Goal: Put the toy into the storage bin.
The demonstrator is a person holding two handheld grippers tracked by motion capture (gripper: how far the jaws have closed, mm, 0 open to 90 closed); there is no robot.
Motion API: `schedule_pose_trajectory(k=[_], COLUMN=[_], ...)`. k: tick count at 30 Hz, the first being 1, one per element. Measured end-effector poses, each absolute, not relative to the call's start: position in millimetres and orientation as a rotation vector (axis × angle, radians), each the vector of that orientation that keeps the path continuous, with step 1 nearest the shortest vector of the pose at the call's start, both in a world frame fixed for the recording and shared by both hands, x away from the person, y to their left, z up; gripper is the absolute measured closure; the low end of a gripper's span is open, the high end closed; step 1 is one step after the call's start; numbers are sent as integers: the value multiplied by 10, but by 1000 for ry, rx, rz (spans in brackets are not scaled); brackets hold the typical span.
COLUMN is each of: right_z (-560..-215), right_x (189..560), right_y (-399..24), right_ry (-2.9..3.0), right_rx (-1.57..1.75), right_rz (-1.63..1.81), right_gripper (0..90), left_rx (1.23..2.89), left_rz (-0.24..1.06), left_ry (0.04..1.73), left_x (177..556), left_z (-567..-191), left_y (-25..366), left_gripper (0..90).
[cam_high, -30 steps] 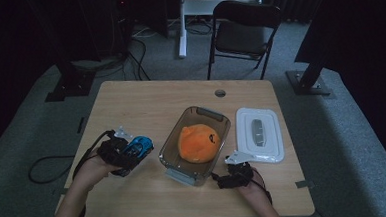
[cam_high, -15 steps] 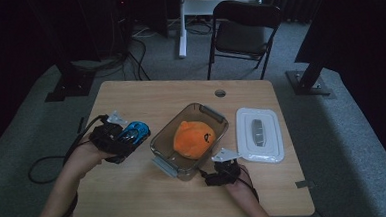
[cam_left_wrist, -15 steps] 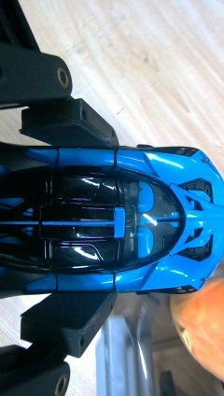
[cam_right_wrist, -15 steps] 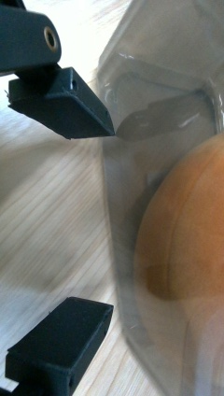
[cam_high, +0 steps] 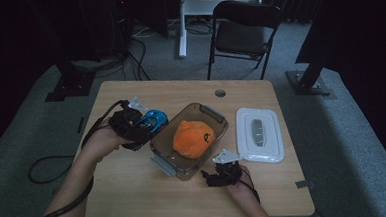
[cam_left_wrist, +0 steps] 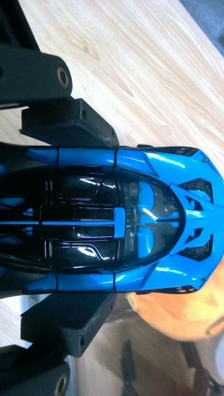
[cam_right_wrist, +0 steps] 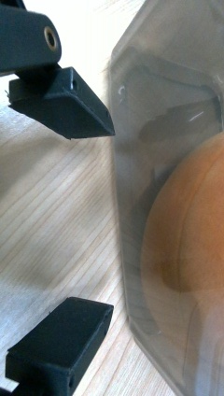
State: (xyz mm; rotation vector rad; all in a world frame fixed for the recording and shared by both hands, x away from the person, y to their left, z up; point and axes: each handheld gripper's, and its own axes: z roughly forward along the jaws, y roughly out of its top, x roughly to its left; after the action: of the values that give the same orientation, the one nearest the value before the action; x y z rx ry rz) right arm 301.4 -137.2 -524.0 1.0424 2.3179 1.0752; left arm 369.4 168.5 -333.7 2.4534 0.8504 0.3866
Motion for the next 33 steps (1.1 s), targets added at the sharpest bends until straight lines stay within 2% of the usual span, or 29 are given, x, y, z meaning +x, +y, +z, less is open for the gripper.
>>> schedule_pose_trajectory(k=[15,26,33], right_z=[-5240,-5241,-5239], right_x=[3011,3011,3011], right_y=[-1436,-1442,-1449], right_ry=[2307,2317,2313], right_rx=[1055,1051,1056], right_rz=[1084,1086,1094], right_gripper=[123,123,123], left_rx=[2447,2485,2532], left_rz=[293,240,251], left_ry=[759,769,773], left_x=[3921,4029,4056], left_z=[-3383,-3616,-3768], left_y=[1047,832,734], left_gripper=[289,289,289])
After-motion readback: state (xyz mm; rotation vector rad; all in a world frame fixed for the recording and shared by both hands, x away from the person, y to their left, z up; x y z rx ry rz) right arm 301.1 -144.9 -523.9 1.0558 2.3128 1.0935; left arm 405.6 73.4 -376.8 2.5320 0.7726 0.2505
